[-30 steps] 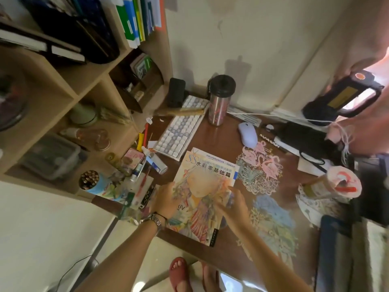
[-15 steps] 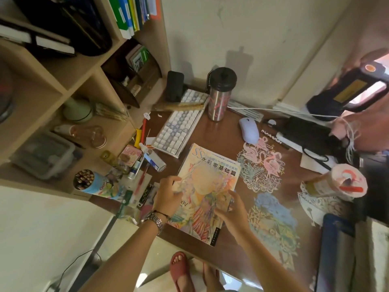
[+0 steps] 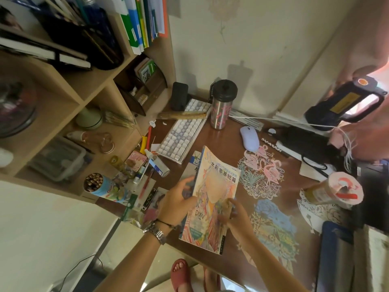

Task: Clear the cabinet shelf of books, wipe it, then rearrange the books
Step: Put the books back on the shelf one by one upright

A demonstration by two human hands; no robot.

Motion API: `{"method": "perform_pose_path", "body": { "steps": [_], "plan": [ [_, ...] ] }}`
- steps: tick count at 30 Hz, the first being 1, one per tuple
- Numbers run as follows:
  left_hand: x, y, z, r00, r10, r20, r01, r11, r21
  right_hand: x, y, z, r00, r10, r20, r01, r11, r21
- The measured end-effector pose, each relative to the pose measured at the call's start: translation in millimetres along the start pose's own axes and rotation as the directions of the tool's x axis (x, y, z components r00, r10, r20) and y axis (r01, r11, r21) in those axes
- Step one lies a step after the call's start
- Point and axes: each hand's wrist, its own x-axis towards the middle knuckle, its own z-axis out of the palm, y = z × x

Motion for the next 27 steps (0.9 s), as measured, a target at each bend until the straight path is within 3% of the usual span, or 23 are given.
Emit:
{"method": "perform_pose_path", "body": {
  "steps": [5, 10, 13, 16, 20, 25, 27],
  "plan": [
    [-13.5, 23.6, 6.9, 0.988, 0.149, -0.031, -0.147, 0.988, 0.035, -10.4, -23.9, -11.0, 0.994, -0.104, 0.022, 0.104, 0.994, 0.024],
    [-21.8, 35.9, 8.8, 0.966, 0.255, -0.029, -0.249, 0.958, 0.143, -28.1, -61.9, -16.1, 0.976, -0.208, 0.068, 0.183, 0.947, 0.264],
    [-28.3, 40.5, 9.5, 0.959, 0.278, -0.047, -0.268, 0.951, 0.156, -36.1, -75.1, -16.4, 0.972, -0.211, 0.108, 0.148, 0.896, 0.418],
    [-33.7, 37.5, 15.7, 0.95, 0.306, -0.067, -0.289, 0.938, 0.19, -47.2, -87.4, -19.7, 0.961, -0.259, 0.096, 0.194, 0.879, 0.436],
    [-36.7, 28.1, 29.8, 0.965, 0.263, -0.021, -0.26, 0.961, 0.09, -55.8, -90.5, -22.1, 0.947, -0.314, 0.07, 0.259, 0.874, 0.411],
    [-35.6, 26.6, 30.6, 0.988, 0.062, 0.139, -0.032, 0.978, -0.206, -57.8, -90.8, -23.0, 0.951, -0.306, 0.045, 0.277, 0.907, 0.317],
    [-36.3, 24.2, 28.2, 0.976, 0.023, 0.218, 0.031, 0.97, -0.242, -58.3, -94.4, -22.4, 0.958, -0.283, 0.05, 0.263, 0.932, 0.248]
  ]
}}
